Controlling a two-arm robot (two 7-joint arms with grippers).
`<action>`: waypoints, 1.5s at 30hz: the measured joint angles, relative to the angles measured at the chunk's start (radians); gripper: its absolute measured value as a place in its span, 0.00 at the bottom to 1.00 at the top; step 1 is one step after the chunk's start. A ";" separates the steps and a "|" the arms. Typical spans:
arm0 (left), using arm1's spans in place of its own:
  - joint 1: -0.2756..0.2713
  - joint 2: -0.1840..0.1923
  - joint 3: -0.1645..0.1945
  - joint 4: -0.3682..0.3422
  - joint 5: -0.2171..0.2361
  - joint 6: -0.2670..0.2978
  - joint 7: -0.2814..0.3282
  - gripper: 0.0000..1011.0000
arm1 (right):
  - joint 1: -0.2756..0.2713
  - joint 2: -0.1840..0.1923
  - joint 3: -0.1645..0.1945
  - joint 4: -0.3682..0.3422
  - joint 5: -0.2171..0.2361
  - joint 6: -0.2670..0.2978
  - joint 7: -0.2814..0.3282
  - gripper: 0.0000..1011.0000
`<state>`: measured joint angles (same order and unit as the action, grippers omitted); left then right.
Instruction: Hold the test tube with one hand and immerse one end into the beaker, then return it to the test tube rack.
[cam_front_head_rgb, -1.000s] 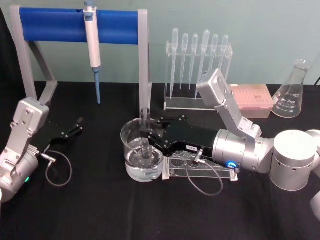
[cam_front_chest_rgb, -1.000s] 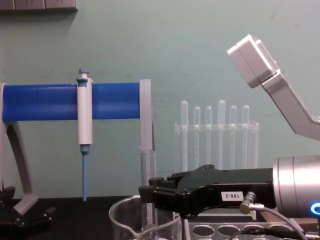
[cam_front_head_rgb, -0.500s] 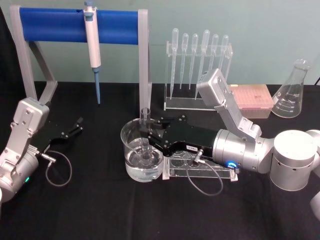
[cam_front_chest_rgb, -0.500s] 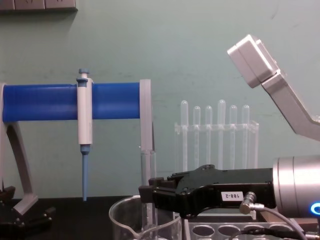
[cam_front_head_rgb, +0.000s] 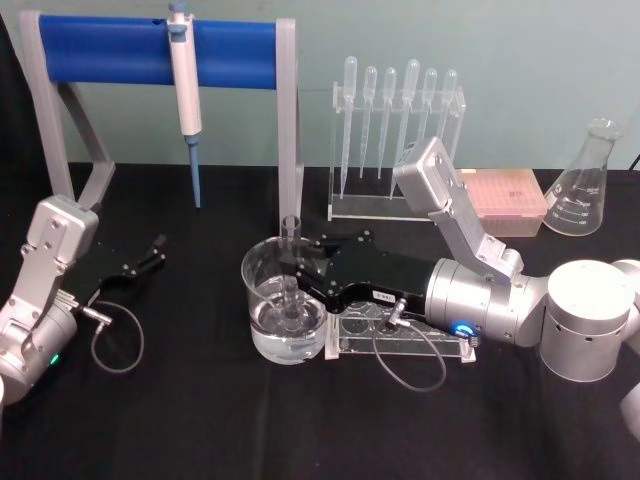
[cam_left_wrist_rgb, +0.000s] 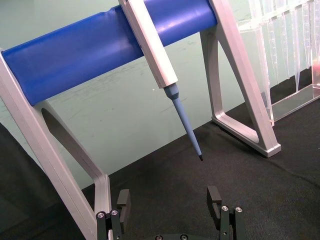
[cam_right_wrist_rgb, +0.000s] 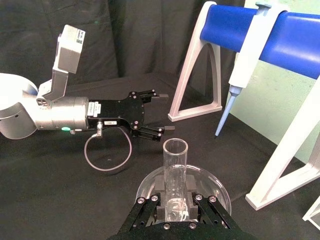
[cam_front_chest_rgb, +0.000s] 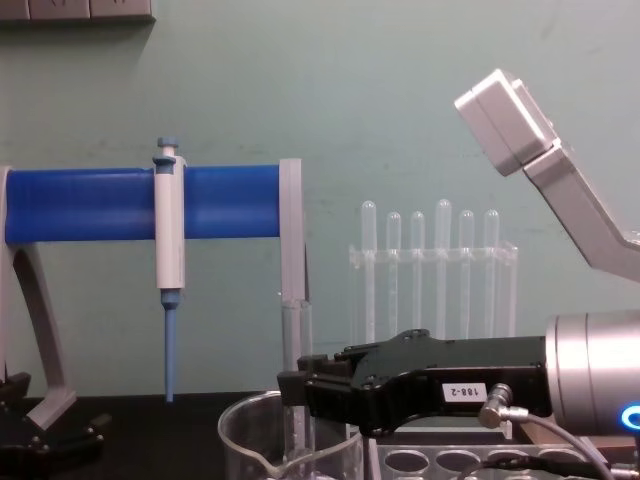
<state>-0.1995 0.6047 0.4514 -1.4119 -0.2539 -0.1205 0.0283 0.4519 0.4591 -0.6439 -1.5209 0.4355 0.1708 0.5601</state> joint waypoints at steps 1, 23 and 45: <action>0.000 0.000 0.000 0.000 0.000 0.000 0.000 0.99 | 0.000 0.000 0.000 0.000 0.000 0.000 0.000 0.24; 0.000 0.000 0.000 0.000 0.000 0.000 0.000 0.99 | 0.000 0.000 0.000 0.000 0.000 0.000 0.000 0.24; 0.000 0.000 0.000 0.000 0.000 0.000 0.000 0.99 | 0.000 0.000 0.000 0.000 0.000 0.000 0.000 0.24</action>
<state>-0.1995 0.6047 0.4514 -1.4120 -0.2539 -0.1205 0.0283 0.4518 0.4591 -0.6439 -1.5209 0.4355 0.1708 0.5601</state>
